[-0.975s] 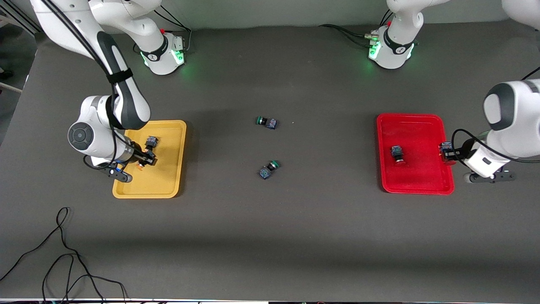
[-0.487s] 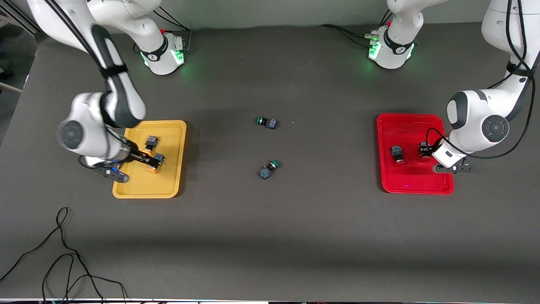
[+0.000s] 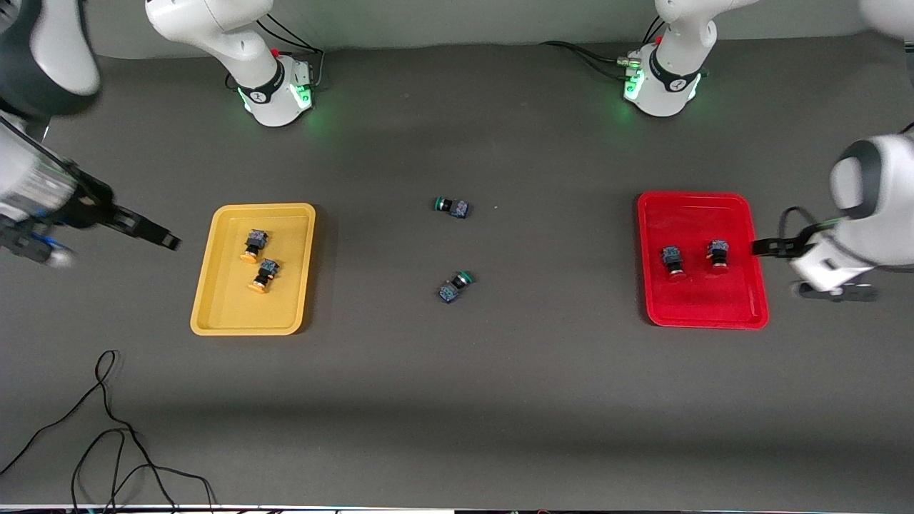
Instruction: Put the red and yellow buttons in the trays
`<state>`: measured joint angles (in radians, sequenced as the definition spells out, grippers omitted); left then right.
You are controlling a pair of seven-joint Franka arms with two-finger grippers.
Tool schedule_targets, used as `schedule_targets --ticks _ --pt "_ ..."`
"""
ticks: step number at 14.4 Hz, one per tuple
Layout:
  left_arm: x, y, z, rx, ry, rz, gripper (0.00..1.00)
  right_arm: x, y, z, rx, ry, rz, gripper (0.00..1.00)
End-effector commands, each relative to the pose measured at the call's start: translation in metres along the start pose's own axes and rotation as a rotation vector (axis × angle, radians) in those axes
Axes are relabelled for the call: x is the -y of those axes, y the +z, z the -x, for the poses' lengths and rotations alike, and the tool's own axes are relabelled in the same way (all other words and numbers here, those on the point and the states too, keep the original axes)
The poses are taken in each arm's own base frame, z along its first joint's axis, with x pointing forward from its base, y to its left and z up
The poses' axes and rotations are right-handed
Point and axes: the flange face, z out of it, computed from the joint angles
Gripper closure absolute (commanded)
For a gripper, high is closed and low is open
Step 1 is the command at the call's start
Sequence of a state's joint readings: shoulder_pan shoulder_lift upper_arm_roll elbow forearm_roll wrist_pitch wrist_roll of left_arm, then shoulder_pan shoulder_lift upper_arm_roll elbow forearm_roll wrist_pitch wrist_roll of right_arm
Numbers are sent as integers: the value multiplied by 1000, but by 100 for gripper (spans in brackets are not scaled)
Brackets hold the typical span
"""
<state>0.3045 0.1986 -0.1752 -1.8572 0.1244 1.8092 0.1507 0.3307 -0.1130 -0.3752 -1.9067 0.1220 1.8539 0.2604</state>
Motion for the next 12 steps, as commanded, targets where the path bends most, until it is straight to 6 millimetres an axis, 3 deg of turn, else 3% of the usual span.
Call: schedule_targets --ticks 1,4,7,10,12 --pt "-6 -74 16 3 15 21 0 0 -34 16 -39 -163 70 0" --pt "-37 -119 45 -36 44 25 0 9 -44 24 -37 -289 130 0" --pt "-83 -150 63 -83 73 39 0 0 -50 20 -37 -310 127 0" --pt "-121 -165 68 -115 10 42 0 2 -58 19 -7 -312 135 0" --pt "-132 -175 67 -134 14 40 0 3 -58 18 2 -309 136 0"
